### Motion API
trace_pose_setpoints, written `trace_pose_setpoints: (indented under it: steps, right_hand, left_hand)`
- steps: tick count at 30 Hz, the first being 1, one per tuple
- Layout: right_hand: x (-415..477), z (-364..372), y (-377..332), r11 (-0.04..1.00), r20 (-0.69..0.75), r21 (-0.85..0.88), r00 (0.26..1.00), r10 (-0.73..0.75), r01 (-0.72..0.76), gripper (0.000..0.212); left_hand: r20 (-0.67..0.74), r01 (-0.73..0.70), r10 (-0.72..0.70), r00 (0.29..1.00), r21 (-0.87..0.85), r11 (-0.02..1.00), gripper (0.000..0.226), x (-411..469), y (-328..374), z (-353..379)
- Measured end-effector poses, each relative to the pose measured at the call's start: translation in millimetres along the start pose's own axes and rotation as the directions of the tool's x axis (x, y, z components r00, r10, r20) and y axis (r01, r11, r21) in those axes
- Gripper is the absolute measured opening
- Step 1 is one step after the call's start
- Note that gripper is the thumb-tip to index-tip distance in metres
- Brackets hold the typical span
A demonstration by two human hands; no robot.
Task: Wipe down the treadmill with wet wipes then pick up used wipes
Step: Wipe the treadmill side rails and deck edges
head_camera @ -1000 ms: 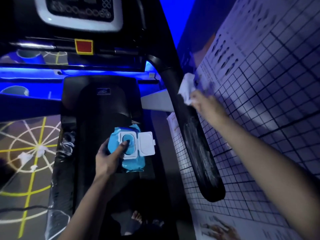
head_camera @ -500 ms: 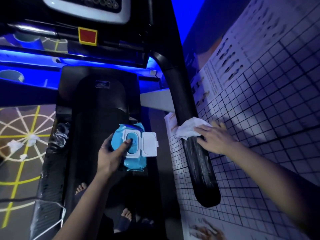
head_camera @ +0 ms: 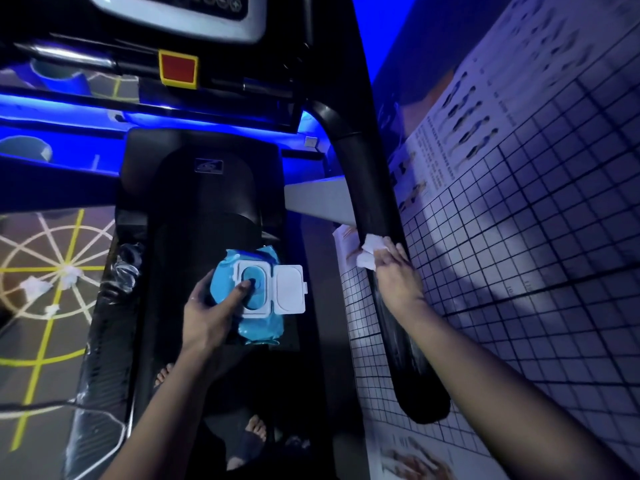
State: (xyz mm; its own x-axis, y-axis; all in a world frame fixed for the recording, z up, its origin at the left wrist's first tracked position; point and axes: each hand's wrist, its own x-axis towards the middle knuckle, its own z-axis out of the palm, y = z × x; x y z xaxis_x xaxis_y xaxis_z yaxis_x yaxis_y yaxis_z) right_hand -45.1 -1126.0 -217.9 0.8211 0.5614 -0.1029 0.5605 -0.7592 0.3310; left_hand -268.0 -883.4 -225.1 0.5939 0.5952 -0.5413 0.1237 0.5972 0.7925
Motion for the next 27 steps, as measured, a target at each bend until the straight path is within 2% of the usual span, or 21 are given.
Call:
trace_pose_setpoints:
  steps: [2,3,7,9,12,14,15,18,21,22,23,24,25,26,27]
  right_hand:
    - [-6.2,-7.9,2.2,0.997,-0.006,-0.019,0.997,-0.078,0.078,0.044]
    - [-12.7,-12.0,2.5,0.993,0.044,-0.035,0.993,-0.107,0.108,0.043]
    - [-40.6,-22.8,14.0,0.977,0.177,-0.114,0.971,-0.16,0.182,0.061]
    - [-41.0,-23.3,23.0,0.992,0.223,-0.042,0.969,-0.104,0.116,0.057]
    - [-18.2,-32.0,39.0,0.979,0.043,0.13,0.987,0.156,-0.16,0.034]
    - [1.5,-35.3,50.0,0.945,-0.073,0.19,0.956,0.284,-0.266,0.036]
    - [8.9,-37.1,51.8,0.938,-0.097,0.219,0.95,0.296,-0.27,0.039]
    - [19.6,-29.5,45.4,0.945,-0.064,0.273,0.977,0.202,-0.177,0.051]
    - [5.0,-11.3,47.4,0.99,-0.024,0.112,0.996,0.087,-0.083,0.06]
    - [-3.4,-7.0,49.7,0.993,-0.046,0.108,0.998,0.046,-0.041,0.06]
    - [-16.0,-7.8,51.4,0.981,-0.025,0.196,1.0,0.011,-0.006,0.054]
    - [-30.7,-5.7,55.2,0.959,0.02,0.279,0.998,-0.062,0.054,0.046]
    - [-42.7,-7.7,58.4,0.94,0.023,0.322,0.992,-0.124,0.11,0.05]
    - [-51.9,-7.6,60.5,0.93,0.016,0.269,0.964,-0.266,0.252,0.058]
    - [-56.1,-16.1,59.6,0.919,0.01,0.261,0.951,-0.308,0.295,0.05]
  left_hand:
    - [0.0,-0.001,0.001,1.0,0.007,1.0,0.062,1.5,0.0,0.4]
    - [0.002,-0.003,0.003,1.0,0.006,1.0,0.061,2.3,0.0,0.8]
    - [0.017,0.01,-0.011,1.0,0.009,1.0,0.064,4.4,-0.5,-0.1]
    - [0.018,0.012,-0.012,1.0,0.005,1.0,0.066,5.4,-0.9,-2.8]
    - [0.013,0.005,-0.005,1.0,-0.017,1.0,0.065,3.0,-1.1,-5.7]
    - [0.007,0.005,-0.005,1.0,-0.025,1.0,0.063,0.2,-0.2,-5.8]
    - [0.005,0.007,-0.007,1.0,-0.024,1.0,0.062,-0.9,0.2,-5.4]
    - [0.001,0.014,-0.014,1.0,0.005,1.0,0.062,-2.0,-1.7,-4.3]
    - [0.005,0.018,-0.019,1.0,0.044,0.999,0.063,-2.7,-1.9,-2.1]
    - [0.009,0.018,-0.018,1.0,0.042,0.999,0.062,-3.2,-1.7,-1.2]
    - [0.015,0.016,-0.017,1.0,0.043,0.999,0.061,-3.9,-1.7,-0.3]
    - [0.021,0.018,-0.019,1.0,0.044,0.999,0.06,-5.5,-1.2,1.2]
    - [0.024,0.022,-0.023,0.999,0.043,0.999,0.06,-6.5,-1.2,2.7]
    - [0.022,0.028,-0.029,0.999,0.044,0.999,0.06,-7.4,-1.3,3.6]
    - [0.02,0.034,-0.035,0.999,0.048,0.998,0.06,-8.5,-1.3,4.9]
